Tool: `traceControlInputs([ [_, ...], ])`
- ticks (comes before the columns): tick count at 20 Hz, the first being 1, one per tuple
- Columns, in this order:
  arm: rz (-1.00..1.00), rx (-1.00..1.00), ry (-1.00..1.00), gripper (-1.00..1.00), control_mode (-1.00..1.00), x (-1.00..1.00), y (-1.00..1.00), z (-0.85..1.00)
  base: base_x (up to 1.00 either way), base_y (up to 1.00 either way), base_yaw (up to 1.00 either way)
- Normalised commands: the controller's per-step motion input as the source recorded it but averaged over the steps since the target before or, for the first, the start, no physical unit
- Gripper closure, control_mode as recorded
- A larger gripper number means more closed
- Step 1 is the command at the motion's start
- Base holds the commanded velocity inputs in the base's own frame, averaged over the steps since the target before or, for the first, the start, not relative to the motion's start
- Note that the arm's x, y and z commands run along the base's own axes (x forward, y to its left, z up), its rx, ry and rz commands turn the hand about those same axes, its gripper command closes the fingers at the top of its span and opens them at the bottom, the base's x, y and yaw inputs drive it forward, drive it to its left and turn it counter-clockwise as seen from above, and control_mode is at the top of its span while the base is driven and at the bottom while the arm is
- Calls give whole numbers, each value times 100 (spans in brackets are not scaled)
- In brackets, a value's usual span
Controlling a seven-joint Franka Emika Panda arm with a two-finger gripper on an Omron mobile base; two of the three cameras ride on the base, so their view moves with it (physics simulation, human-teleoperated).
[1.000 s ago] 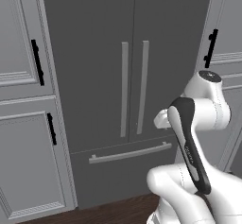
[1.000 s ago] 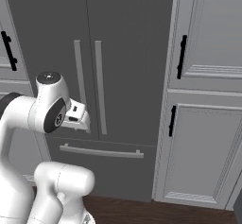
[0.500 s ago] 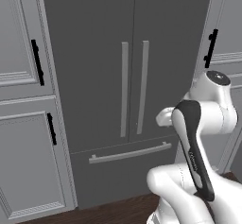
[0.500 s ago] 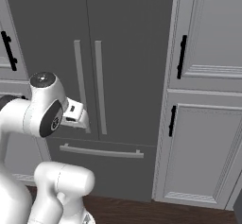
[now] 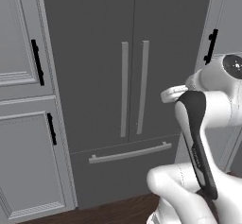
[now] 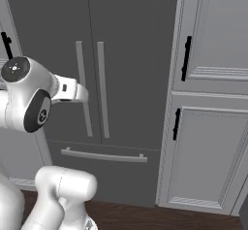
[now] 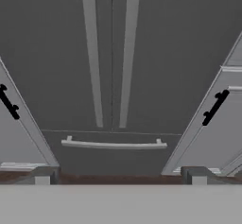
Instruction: Grab a lemon wedge from the fridge and one ice cube from the ice bowl, and put them in the glass of lemonade.
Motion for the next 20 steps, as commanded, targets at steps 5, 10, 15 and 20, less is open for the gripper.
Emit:
traceControlInputs([
  [5, 0, -3, -6, -100, -100, 42, 0, 49, 0, 0, 0],
  [10, 0, 0, 10, -100, -100, 96, -1, -11, 0, 0, 0],
  [15, 0, 3, 24, -100, -100, 100, 0, -48, 0, 0, 0],
  [20, 0, 4, 11, -100, -100, 100, 0, -37, 0, 0, 0],
])
